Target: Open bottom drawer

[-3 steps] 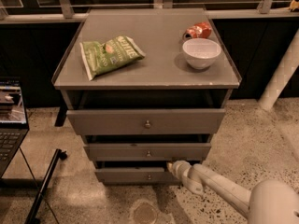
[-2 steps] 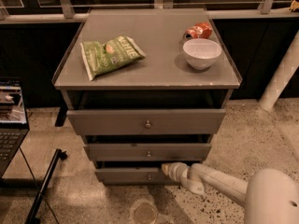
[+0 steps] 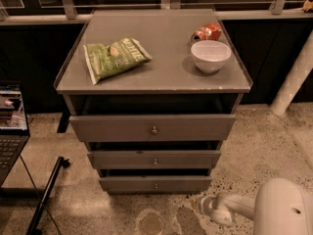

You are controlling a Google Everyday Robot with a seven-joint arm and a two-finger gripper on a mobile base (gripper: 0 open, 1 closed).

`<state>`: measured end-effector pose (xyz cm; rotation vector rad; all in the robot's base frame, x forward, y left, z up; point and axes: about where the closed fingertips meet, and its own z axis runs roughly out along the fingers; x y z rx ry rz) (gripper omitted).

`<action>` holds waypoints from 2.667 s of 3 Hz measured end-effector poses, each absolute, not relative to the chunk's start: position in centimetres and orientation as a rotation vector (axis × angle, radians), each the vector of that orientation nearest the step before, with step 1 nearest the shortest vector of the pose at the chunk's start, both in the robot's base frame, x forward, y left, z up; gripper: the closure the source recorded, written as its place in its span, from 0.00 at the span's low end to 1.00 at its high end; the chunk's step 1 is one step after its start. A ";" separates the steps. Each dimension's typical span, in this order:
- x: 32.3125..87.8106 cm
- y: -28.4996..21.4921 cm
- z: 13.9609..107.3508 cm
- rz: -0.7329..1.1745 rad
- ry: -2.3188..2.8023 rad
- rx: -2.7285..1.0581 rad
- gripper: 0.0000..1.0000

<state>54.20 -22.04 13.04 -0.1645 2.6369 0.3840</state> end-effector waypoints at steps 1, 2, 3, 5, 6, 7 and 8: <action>53.7 -22.6 12.5 0.374 2.646 -0.149 1.00; 54.3 -22.0 15.5 0.380 2.575 -0.180 1.00; 55.0 -21.5 21.8 0.360 2.442 -0.241 1.00; 56.6 -20.4 26.5 0.364 2.329 -0.275 1.00; 58.8 -20.3 24.9 0.344 2.336 -0.277 1.00; 60.8 -20.5 23.2 0.314 2.357 -0.270 1.00; 62.7 -21.1 22.6 0.278 2.359 -0.256 1.00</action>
Offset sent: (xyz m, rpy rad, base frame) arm 0.0164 0.0131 0.1117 0.0267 -0.2523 0.0550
